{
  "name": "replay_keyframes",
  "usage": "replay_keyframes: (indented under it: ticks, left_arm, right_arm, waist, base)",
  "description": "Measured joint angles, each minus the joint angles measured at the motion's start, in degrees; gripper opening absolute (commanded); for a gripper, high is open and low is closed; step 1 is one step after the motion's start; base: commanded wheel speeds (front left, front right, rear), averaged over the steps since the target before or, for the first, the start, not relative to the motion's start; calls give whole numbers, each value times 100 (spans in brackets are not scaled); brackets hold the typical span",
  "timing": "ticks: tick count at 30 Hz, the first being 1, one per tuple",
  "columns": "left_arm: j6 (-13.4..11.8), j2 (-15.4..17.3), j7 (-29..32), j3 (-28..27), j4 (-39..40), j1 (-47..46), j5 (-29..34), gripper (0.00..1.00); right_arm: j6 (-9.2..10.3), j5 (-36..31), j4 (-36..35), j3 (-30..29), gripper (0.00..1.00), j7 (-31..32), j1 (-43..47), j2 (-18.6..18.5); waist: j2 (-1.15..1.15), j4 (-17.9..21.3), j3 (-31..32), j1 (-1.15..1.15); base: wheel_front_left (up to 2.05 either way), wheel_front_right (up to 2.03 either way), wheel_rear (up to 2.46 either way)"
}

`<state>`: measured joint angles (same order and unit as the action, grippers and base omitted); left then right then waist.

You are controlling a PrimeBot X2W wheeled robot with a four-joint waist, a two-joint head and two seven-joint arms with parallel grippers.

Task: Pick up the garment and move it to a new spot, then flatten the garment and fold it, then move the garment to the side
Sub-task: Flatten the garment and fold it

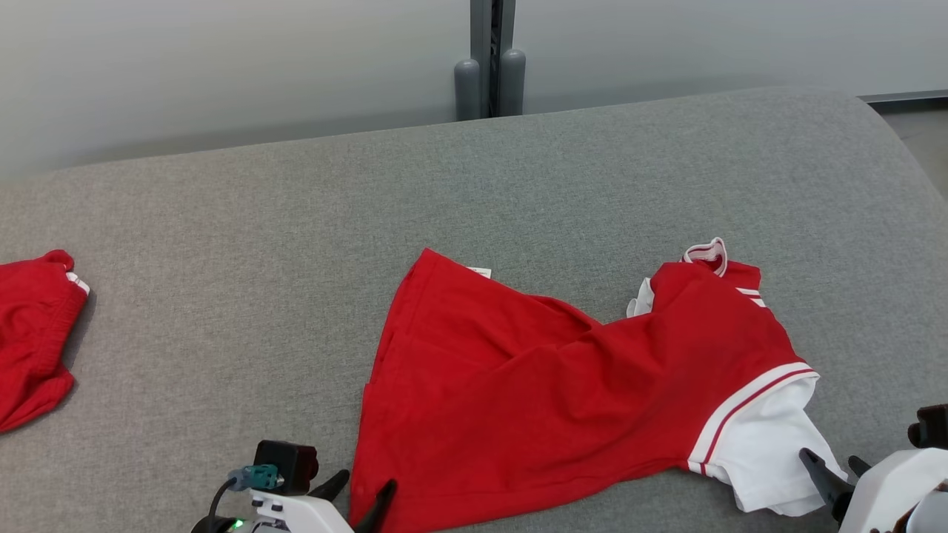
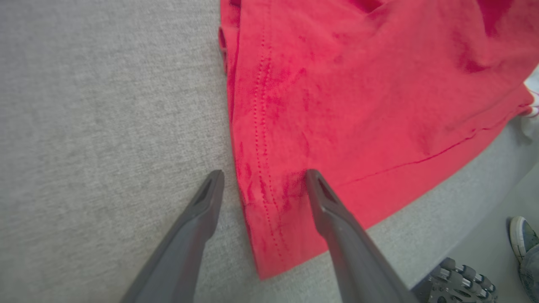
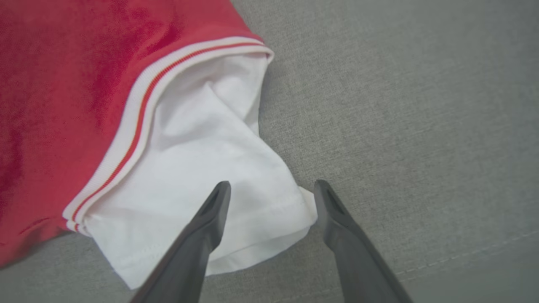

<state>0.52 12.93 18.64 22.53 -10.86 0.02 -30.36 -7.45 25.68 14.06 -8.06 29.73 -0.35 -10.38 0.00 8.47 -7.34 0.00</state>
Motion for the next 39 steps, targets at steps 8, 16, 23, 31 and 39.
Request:
replay_keyframes:
  ticks: [8, 16, 23, 31, 39]
  left_arm:
    - [1, 31, 51, 48, 83, -46, -10, 100]
    - [18, 77, 153, 91, 135, -59, -49, 100]
    - [51, 100, 232, 141, 200, -57, -103, 31]
    - [53, 167, 354, 111, 369, -28, -220, 0]
    - [-19, 310, 343, -101, 959, 90, -382, 0]
  right_arm:
    - [-1, 35, 737, -75, 100, -66, -230, 5]
    - [-2, 145, 1104, 60, 100, -280, -425, -11]
    - [2, 275, 1249, 230, 0, -422, -519, -70]
    - [3, 407, 1269, 476, 0, -738, -526, -177]
    - [2, 626, 904, 576, 0, -1123, -589, -241]
  waist:
    - [0, -84, -89, 0]
    - [0, -96, -121, 0]
    - [0, -95, -104, 0]
    - [0, -105, -38, 0]
    - [0, -148, 67, 0]
  base:
    - [0, 0, 0]
    - [0, 0, 0]
    - [0, 0, 0]
    - [0, 0, 0]
    - [0, 0, 0]
